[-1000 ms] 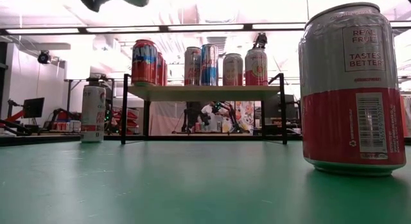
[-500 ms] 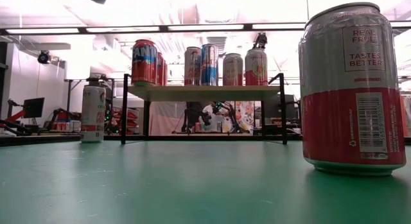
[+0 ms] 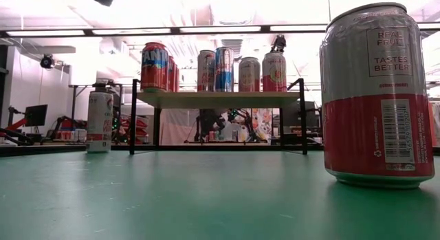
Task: Place canned beverage on shelf
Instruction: Put the right white soda can on the shelf aligned with other white soda cans
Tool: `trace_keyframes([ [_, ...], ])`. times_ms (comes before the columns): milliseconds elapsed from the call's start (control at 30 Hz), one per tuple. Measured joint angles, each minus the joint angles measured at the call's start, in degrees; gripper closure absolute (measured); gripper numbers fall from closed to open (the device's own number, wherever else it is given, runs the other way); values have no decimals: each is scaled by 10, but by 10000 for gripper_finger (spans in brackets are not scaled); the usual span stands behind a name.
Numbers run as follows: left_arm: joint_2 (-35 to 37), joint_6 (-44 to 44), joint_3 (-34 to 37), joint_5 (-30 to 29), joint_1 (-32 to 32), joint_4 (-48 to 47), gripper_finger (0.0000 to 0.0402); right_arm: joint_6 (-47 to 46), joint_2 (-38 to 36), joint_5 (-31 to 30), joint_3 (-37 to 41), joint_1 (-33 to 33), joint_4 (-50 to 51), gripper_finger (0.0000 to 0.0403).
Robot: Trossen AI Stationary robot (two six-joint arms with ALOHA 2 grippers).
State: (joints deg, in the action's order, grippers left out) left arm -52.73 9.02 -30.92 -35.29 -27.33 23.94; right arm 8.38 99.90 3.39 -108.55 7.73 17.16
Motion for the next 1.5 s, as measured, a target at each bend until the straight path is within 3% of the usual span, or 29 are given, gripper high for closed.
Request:
trace_keyframes([
  [100,0,0,0,0,0,2,181,0,0,-2,0,0,-1,160],
  [233,0,0,0,0,0,2,175,-2,0,-4,0,0,-1,161],
  [433,4,17,-1,-30,1,6,72,-30,0,-45,1,-3,7,161],
  [533,11,34,-1,-69,1,-3,49,-32,-1,-92,2,-8,20,161],
  [667,44,51,-1,-94,1,-39,48,-49,-15,-140,2,-30,35,161],
  [1033,175,44,-1,-123,0,-205,71,-156,-11,-148,7,-135,66,161],
  [1367,229,14,-1,-123,0,-285,78,-283,-2,-295,71,-160,65,161],
  [1500,237,24,-1,-123,0,-288,78,-312,-2,-303,83,-159,42,161],
])
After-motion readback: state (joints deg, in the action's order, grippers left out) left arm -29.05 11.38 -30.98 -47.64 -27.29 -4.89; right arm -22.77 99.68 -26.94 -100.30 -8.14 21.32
